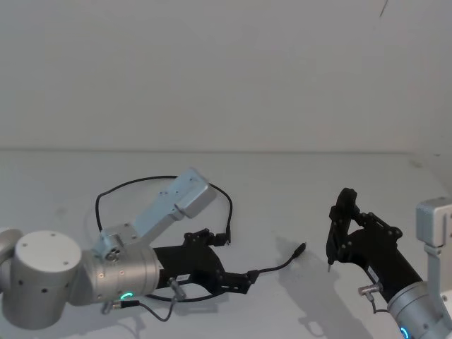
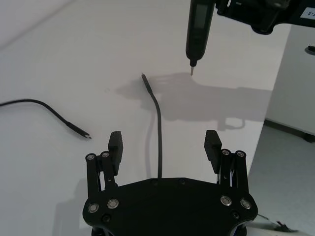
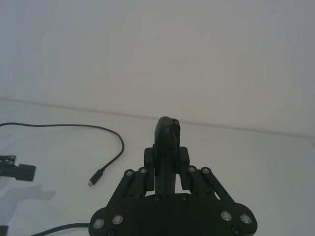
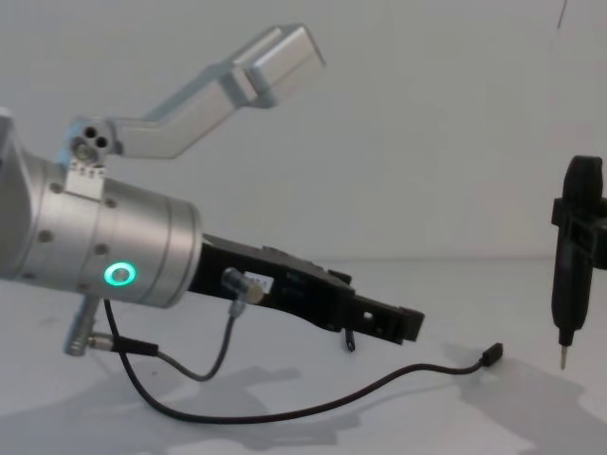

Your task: Pick up the data cable with the one hand.

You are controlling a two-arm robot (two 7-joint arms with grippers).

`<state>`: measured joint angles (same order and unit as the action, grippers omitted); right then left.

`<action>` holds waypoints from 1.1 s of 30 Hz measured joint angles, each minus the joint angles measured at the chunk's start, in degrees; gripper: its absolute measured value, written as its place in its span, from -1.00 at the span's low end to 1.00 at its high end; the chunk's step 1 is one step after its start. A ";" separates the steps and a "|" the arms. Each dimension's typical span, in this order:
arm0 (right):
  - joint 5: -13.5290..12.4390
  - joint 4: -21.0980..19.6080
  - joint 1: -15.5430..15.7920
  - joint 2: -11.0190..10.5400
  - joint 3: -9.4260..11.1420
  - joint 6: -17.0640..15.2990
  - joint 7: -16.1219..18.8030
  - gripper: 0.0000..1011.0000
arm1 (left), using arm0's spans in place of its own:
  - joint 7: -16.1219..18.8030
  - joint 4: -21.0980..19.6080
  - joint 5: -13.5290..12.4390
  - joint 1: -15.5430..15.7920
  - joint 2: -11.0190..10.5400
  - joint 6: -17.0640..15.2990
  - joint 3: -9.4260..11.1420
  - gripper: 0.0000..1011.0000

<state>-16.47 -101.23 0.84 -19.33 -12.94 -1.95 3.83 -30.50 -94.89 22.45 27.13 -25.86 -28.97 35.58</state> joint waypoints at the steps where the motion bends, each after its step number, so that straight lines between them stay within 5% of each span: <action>1: 0.00 0.00 0.00 0.00 0.00 0.00 0.00 -0.45 | -0.05 0.41 0.10 0.52 0.40 -1.00 0.35 0.98; 14: 0.00 0.00 0.00 0.00 0.00 0.00 0.00 -0.45 | 0.64 4.58 1.03 3.55 3.89 -6.79 2.33 0.98; 33: 0.00 0.00 0.00 0.00 0.00 0.00 0.00 -0.45 | 1.01 10.36 1.00 6.72 6.67 -8.76 5.16 0.98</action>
<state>-16.47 -101.23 0.84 -19.34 -12.94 -1.95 3.83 -29.49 -84.53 23.45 33.86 -19.19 -37.73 40.74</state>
